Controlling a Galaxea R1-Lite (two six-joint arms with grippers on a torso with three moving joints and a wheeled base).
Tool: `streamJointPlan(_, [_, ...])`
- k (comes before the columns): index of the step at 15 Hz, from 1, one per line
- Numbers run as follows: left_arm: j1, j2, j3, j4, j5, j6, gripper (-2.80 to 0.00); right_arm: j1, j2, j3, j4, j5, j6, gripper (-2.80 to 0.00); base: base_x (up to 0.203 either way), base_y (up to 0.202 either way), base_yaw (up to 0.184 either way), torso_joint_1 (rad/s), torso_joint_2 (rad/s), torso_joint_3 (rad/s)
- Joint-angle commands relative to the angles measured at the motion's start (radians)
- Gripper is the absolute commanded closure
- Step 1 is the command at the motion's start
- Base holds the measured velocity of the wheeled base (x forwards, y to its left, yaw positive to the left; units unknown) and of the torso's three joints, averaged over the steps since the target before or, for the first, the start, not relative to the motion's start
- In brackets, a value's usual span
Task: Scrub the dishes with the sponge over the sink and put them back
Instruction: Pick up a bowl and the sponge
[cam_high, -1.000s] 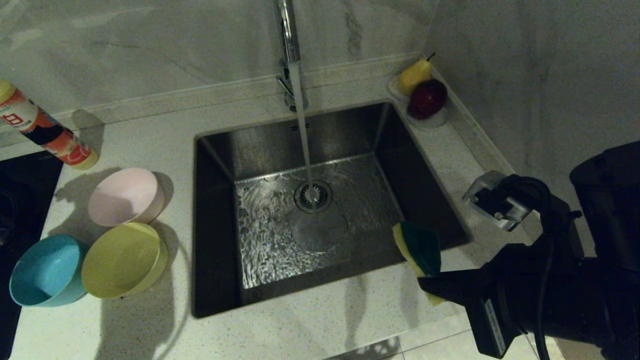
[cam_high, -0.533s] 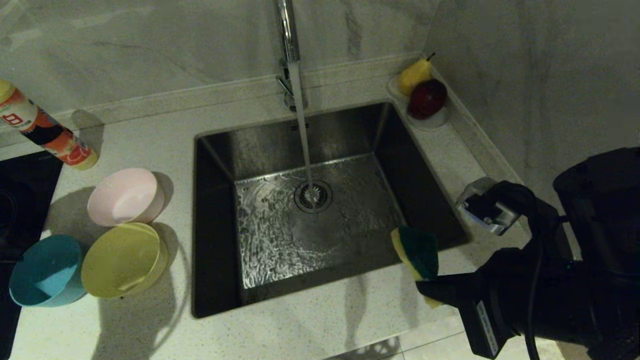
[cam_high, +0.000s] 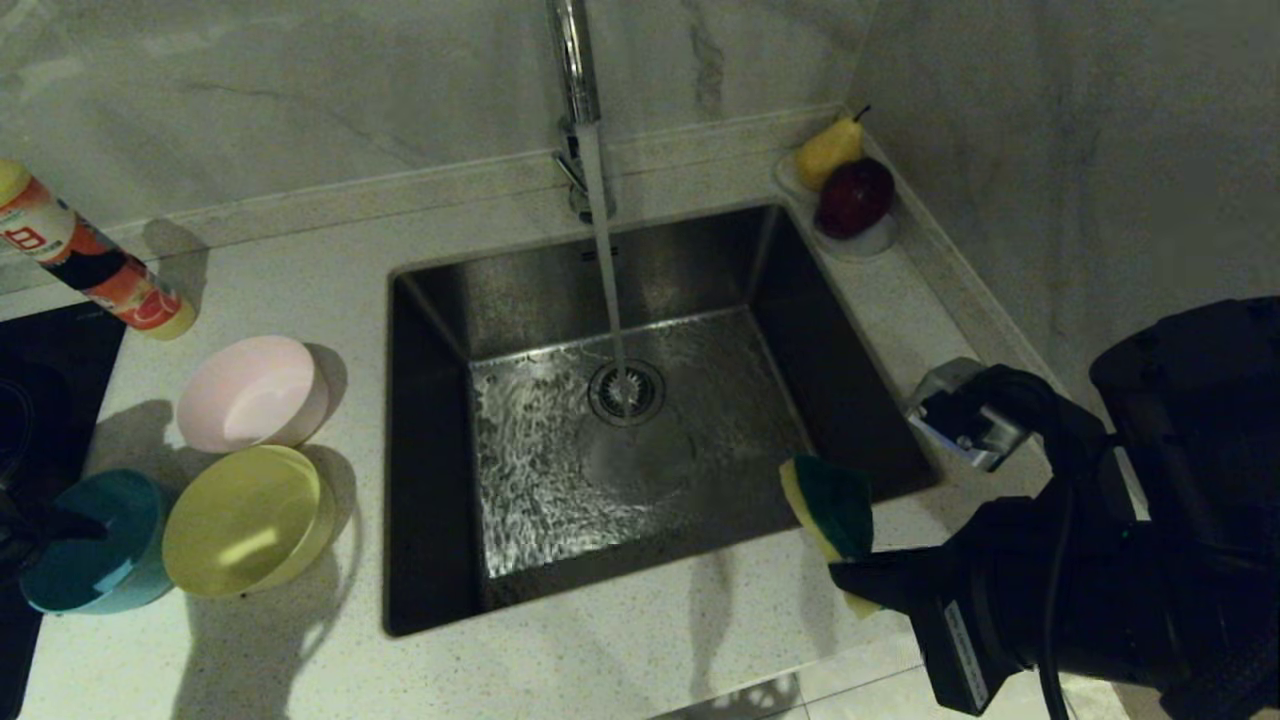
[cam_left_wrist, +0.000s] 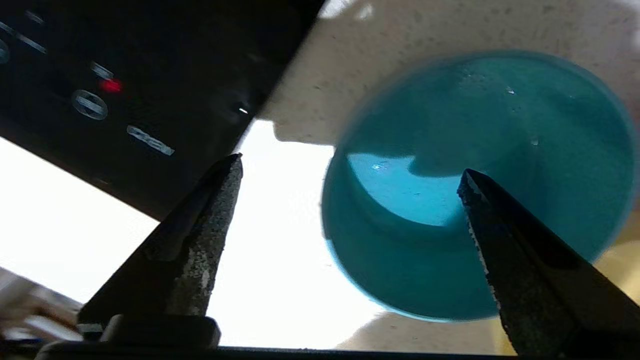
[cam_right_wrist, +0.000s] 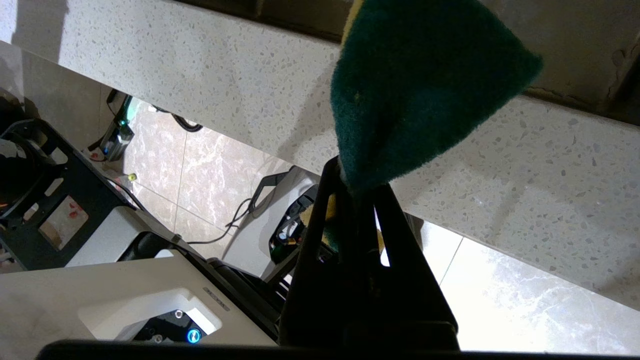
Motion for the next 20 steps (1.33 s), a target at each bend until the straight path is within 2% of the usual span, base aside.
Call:
streamJointPlan(1, [0.0,0.015,0.003,0.002,-0.027,-0.031,-2.8,0.001,-0.005,0.0,0.003,0.0,0.003,0.0,0.0,0.0,0.0,0.0,0.0,0.0])
streamJointPlan(5, [0.014,0.052,0.023,-0.009,-0.038,-0.032,-2.8,-0.001,-0.004,0.012,0.001,-0.001,0.003,0.0,0.0,0.0,0.0,0.0,0.0,0.0])
streamJointPlan(9, [0.045,0.084,0.059,-0.093,-0.055,-0.032,-2.8,0.0,0.002,0.012,0.001,0.0,0.001,0.0,0.0,0.0,0.0,0.0,0.0,0.0])
streamJointPlan(13, [0.046,0.09,0.067,-0.093,-0.098,-0.032,-2.8,-0.001,0.005,0.011,0.001,-0.001,0.004,0.0,0.0,0.0,0.0,0.0,0.0,0.0])
streamJointPlan(18, [0.046,0.09,0.078,-0.094,-0.102,-0.032,-2.8,-0.001,-0.019,0.014,0.001,-0.004,0.004,0.0,0.0,0.0,0.0,0.0,0.0,0.0])
streamJointPlan(19, [0.046,0.091,0.078,-0.094,-0.102,-0.032,0.0,-0.001,-0.021,0.012,0.001,-0.004,0.004,0.0,0.0,0.0,0.0,0.0,0.0,0.0])
streamJointPlan(20, [0.046,0.094,0.077,-0.095,-0.102,-0.032,0.0,-0.001,-0.022,0.012,0.002,-0.004,0.003,0.0,0.0,0.0,0.0,0.0,0.0,0.0])
